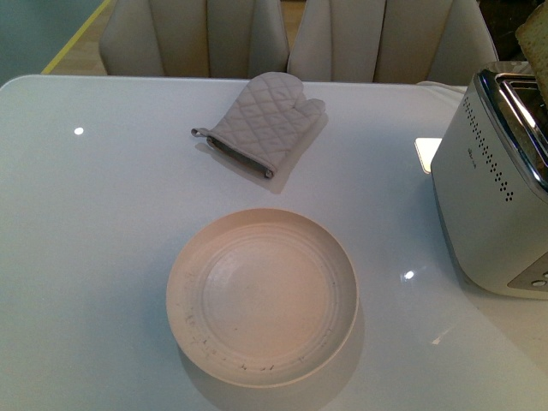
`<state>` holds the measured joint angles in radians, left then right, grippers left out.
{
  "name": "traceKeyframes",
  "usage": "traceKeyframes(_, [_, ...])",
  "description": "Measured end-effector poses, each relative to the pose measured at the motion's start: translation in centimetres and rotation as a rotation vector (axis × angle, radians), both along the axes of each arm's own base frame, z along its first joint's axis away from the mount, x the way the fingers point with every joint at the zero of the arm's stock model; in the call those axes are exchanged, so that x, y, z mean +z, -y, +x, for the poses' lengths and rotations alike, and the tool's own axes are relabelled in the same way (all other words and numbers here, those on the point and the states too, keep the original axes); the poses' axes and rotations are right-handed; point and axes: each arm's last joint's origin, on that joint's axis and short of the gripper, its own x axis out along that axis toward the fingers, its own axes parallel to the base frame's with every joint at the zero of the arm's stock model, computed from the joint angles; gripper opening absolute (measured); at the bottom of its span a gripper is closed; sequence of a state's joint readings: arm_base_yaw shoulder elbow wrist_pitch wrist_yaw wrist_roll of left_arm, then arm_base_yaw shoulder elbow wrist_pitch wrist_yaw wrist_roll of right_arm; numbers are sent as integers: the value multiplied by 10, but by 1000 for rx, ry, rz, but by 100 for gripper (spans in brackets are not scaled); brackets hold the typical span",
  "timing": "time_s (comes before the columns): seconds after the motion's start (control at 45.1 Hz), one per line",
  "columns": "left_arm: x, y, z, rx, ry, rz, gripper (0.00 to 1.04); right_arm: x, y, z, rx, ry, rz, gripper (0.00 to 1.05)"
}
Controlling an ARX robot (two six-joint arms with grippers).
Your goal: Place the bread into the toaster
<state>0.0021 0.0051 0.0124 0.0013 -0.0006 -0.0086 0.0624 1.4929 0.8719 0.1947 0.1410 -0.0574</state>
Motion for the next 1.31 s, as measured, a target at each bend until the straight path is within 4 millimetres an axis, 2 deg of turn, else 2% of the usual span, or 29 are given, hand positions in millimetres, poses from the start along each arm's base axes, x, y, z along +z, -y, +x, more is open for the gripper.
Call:
traceKeyframes(0.2, [0,0,0,0,0,0,98,-5,9,3,-42,-16,-36,4])
traceKeyframes(0.577, [0,0,0,0,0,0,98,-28,13,10,-67,-99,-30,4])
traceKeyframes(0.843, [0,0,0,0,0,0,98,-37,13,12,-78,-198,-28,4])
traceKeyframes(0.976, [0,0,0,0,0,0,98,-59,12,16,-75,-290,-20,4])
traceKeyframes(1.065, [0,0,0,0,0,0,98,-67,13,19,-78,-315,-17,4])
traceKeyframes(1.309, [0,0,0,0,0,0,98,-63,18,17,-77,-371,29,4])
